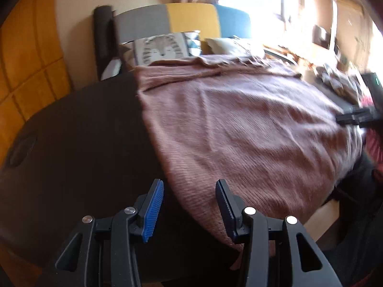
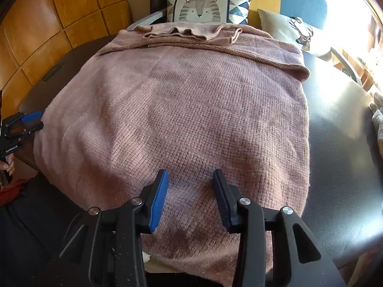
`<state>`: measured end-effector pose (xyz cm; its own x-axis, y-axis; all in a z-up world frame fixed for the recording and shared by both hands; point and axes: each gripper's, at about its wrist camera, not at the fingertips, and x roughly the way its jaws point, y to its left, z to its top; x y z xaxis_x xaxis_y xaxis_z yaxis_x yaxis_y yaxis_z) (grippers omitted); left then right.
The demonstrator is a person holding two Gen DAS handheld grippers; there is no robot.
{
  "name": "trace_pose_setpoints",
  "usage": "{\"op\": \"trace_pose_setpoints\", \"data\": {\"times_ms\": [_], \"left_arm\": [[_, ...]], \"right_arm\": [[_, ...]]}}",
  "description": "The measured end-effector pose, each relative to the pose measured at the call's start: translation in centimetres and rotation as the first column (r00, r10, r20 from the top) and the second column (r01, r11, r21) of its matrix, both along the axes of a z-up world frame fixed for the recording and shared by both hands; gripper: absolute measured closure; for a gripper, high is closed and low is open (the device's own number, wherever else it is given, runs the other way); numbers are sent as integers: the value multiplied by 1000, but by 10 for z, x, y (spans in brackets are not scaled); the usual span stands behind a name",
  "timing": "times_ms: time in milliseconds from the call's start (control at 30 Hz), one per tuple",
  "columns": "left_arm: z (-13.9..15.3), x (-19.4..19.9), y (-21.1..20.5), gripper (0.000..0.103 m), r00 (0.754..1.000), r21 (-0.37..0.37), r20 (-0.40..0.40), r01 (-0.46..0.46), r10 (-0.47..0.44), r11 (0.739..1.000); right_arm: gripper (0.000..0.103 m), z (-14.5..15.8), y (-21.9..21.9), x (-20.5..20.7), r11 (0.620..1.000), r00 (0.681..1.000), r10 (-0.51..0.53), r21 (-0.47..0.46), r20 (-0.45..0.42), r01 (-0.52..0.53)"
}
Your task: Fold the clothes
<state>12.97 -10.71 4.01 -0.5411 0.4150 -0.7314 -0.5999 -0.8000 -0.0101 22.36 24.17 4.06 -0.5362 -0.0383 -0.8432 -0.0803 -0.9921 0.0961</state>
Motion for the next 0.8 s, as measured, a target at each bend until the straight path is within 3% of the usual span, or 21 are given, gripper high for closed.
{"op": "trace_pose_setpoints", "data": {"times_ms": [133, 267, 333, 433, 633, 800], "left_arm": [[-5, -20, -4, 56, 993, 27, 86, -81, 79, 996], [-11, -30, -1, 56, 982, 109, 179, -88, 67, 990], [-12, -28, 1, 56, 984, 119, 168, -75, 54, 990], [-13, -25, 2, 55, 986, 140, 163, -43, 20, 989], [-12, -18, 8, 52, 979, 191, 183, 50, -85, 980], [-13, -12, 20, 47, 982, 160, 155, 78, -103, 984]], "right_arm": [[61, 4, 17, 8, 995, 997, -70, -79, -35, 67], [61, 10, 37, 19, 985, 986, -158, -79, -58, 153], [59, 13, 49, 27, 976, 978, -195, -112, -69, 187], [41, 14, 67, 38, 963, 961, -268, -62, -62, 264], [40, 1, 90, 59, 937, 952, -303, -197, -46, 289], [40, -8, 97, 68, 907, 952, -300, -323, -51, 269]]}}
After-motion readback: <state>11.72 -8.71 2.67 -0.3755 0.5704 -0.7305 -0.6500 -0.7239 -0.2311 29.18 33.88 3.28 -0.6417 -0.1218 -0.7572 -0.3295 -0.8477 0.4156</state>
